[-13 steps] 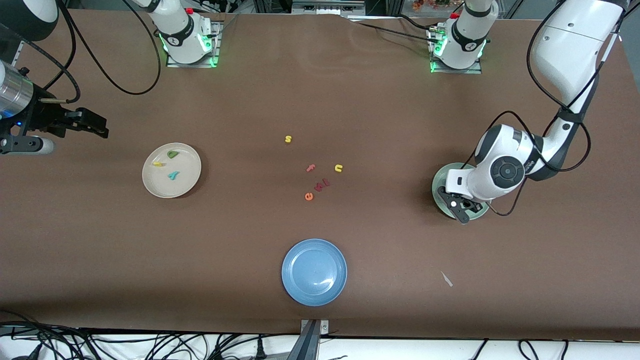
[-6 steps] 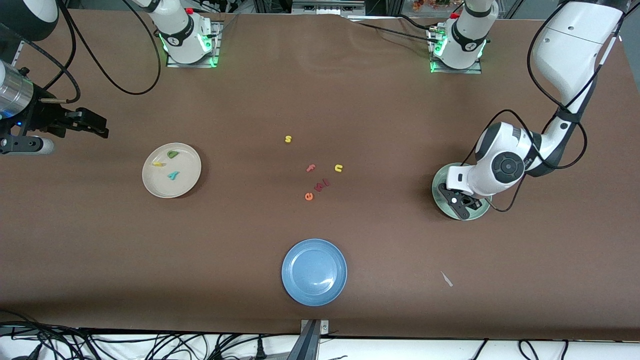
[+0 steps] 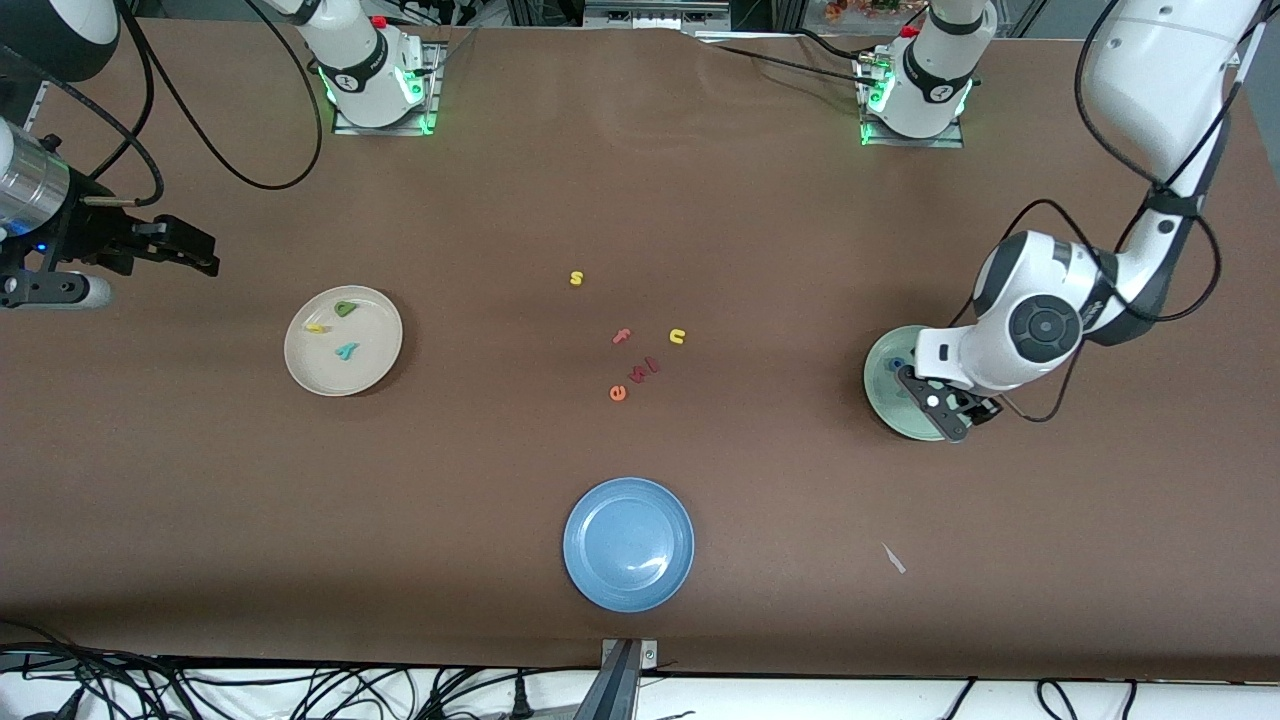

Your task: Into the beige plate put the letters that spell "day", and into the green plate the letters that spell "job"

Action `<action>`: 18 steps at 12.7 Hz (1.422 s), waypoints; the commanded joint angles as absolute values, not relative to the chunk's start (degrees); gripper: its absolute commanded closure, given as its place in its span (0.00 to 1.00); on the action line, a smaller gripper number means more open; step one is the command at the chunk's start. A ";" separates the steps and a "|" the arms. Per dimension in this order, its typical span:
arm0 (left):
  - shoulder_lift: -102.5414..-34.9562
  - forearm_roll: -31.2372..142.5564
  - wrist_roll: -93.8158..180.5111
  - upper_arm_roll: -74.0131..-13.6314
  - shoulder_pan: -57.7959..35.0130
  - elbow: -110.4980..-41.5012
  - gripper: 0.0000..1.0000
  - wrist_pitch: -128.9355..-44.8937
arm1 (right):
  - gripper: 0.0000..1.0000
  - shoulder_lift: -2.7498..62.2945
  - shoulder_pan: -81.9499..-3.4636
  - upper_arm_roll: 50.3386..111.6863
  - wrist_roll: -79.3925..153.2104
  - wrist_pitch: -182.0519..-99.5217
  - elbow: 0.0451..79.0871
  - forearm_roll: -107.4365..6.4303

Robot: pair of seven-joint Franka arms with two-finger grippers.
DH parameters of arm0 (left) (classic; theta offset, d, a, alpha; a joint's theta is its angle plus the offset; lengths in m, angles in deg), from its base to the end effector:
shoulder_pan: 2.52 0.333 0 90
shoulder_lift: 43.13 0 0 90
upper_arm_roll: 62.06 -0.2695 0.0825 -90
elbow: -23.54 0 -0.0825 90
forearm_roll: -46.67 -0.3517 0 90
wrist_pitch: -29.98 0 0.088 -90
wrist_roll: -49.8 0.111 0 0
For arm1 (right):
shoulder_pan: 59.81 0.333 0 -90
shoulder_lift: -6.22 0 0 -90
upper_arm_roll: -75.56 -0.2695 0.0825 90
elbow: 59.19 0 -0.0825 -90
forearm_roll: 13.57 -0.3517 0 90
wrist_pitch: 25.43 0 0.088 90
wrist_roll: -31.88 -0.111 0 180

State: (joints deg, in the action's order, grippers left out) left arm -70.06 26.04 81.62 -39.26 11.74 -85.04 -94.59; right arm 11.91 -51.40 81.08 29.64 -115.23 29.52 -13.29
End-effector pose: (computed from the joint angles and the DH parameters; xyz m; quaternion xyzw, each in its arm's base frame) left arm 0.5678 -0.0650 0.2362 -0.8960 0.4358 0.0776 0.0357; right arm 0.5438 0.0291 0.5308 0.9992 0.0058 -0.0395 0.0090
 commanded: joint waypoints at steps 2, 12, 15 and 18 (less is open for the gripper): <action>-65.28 29.26 81.09 -38.15 12.25 -79.50 0.00 -83.95 | 0.00 10.70 -51.19 80.40 28.98 -115.43 30.63 -12.51; -62.11 39.81 57.54 -35.70 11.72 -57.86 0.00 -60.11 | 0.00 10.79 -51.19 80.49 28.98 -115.43 30.46 -12.43; -58.53 41.48 57.62 -41.97 8.32 -56.00 0.00 -57.91 | 0.00 10.70 -51.19 80.40 28.98 -115.34 30.46 -12.43; -53.25 41.66 55.87 -52.38 0.40 -57.58 0.00 -58.08 | 0.00 10.79 -51.19 80.40 28.98 -115.34 30.46 -12.43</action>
